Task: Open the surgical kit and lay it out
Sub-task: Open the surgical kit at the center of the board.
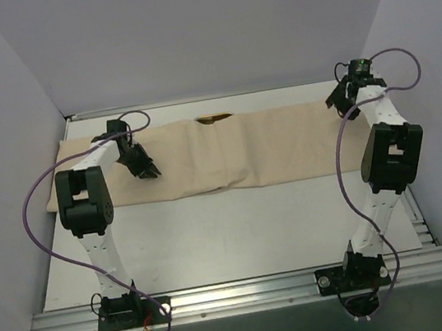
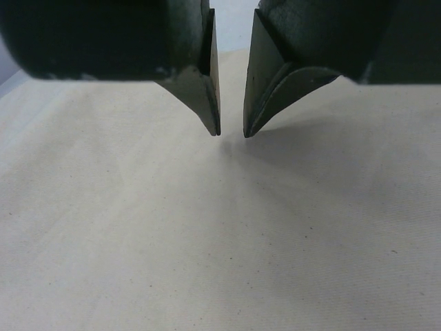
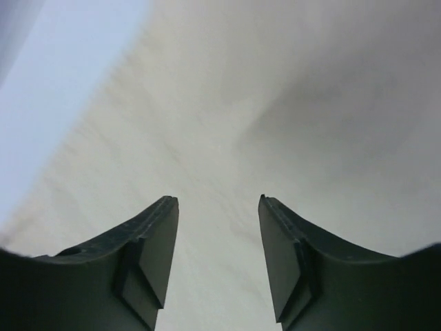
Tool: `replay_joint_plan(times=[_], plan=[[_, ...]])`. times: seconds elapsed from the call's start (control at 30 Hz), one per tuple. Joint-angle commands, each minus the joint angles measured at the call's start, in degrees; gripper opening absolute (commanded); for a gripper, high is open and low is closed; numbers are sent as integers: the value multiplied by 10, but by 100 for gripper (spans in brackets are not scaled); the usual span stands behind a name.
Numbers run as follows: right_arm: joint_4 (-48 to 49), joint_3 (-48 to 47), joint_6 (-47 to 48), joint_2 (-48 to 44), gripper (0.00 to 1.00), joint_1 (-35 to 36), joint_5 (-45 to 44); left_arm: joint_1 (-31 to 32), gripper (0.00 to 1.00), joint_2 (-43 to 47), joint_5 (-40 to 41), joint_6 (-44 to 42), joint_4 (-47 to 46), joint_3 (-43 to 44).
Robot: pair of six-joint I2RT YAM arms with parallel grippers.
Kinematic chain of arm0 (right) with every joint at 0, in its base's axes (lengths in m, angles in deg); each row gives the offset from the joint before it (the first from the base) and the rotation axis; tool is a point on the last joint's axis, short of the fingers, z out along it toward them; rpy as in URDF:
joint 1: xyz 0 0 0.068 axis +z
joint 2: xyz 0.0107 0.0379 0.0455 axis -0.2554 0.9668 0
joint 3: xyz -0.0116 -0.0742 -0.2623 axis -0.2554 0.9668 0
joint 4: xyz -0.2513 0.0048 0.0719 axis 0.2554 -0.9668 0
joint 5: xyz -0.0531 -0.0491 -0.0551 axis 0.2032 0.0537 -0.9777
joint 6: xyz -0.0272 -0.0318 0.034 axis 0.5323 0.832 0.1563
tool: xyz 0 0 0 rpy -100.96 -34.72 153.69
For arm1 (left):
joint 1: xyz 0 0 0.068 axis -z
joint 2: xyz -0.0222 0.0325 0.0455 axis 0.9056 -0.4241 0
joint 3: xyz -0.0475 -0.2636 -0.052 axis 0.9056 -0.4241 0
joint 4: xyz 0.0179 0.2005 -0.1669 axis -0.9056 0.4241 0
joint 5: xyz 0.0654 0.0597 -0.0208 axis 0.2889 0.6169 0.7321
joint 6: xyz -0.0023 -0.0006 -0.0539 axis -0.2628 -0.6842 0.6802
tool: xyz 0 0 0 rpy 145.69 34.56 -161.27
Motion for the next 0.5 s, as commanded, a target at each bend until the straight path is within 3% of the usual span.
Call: replay_joint_plan(times=[0.0, 0.03, 0.13, 0.23, 0.47], plan=[[-25, -160, -1, 32, 52, 1, -73, -2, 29, 36, 5, -32, 12, 7], [-38, -189, -6, 47, 59, 2, -83, -2, 29, 40, 5, -35, 10, 2], [-73, -307, -23, 127, 69, 1, -102, -2, 29, 47, 5, -48, 9, -9], [-118, -423, -33, 210, 71, 1, -112, -3, 29, 51, 2, -50, 9, -18], [-96, -438, -46, 262, 74, 2, -133, -3, 29, 42, -15, -36, 8, -12]])
